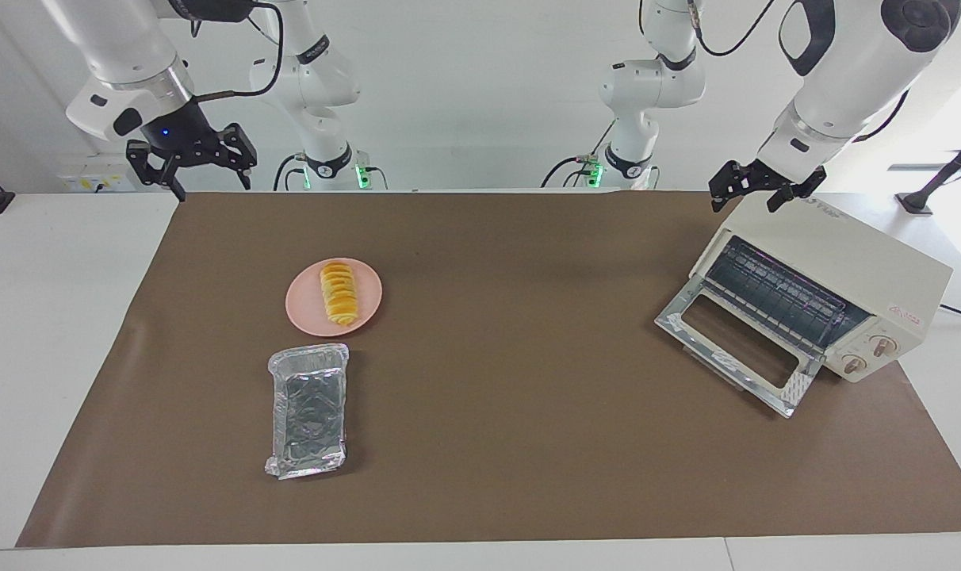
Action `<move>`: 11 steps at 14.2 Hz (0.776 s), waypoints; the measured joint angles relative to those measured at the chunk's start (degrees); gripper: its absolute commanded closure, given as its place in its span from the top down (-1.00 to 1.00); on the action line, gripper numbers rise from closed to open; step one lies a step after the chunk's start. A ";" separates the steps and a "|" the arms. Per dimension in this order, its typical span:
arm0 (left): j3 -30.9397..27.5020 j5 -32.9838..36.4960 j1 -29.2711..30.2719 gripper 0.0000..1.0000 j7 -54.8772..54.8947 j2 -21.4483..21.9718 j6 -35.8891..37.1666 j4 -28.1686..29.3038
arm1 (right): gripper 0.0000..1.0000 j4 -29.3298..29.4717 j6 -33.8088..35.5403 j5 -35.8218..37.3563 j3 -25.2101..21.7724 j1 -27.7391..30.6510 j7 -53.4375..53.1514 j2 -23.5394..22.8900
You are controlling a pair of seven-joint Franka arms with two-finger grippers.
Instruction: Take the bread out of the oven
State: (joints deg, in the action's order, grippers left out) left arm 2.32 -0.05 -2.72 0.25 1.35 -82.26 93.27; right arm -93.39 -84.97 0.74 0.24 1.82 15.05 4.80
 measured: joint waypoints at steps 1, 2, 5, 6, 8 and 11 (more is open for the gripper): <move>0.00 0.00 0.00 1.00 0.00 0.00 0.00 0.00 | 1.00 0.01 -0.06 0.00 -0.01 0.13 0.00 -0.28; 0.00 0.00 0.00 1.00 0.00 0.00 0.00 0.00 | 1.00 0.01 -0.10 0.00 -0.01 0.17 0.00 -0.45; 0.00 0.00 0.00 1.00 0.00 0.00 0.00 0.00 | 1.00 0.13 -0.11 0.00 0.00 0.18 0.00 -0.53; 0.00 0.00 0.00 1.00 0.00 0.00 0.00 0.00 | 1.00 0.20 -0.11 0.00 0.00 0.19 0.00 -0.53; 0.00 0.00 0.00 1.00 0.00 0.00 0.00 0.00 | 1.00 0.33 -0.11 0.00 0.00 0.19 0.00 -0.53; 0.00 0.00 0.00 1.00 0.00 0.00 0.00 0.00 | 1.00 0.36 -0.11 0.00 0.00 0.20 0.00 -0.53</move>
State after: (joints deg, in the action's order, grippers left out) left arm 2.32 -0.05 -2.72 0.25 1.35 -82.26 93.27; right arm -93.03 -85.09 0.74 0.24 2.02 15.05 4.27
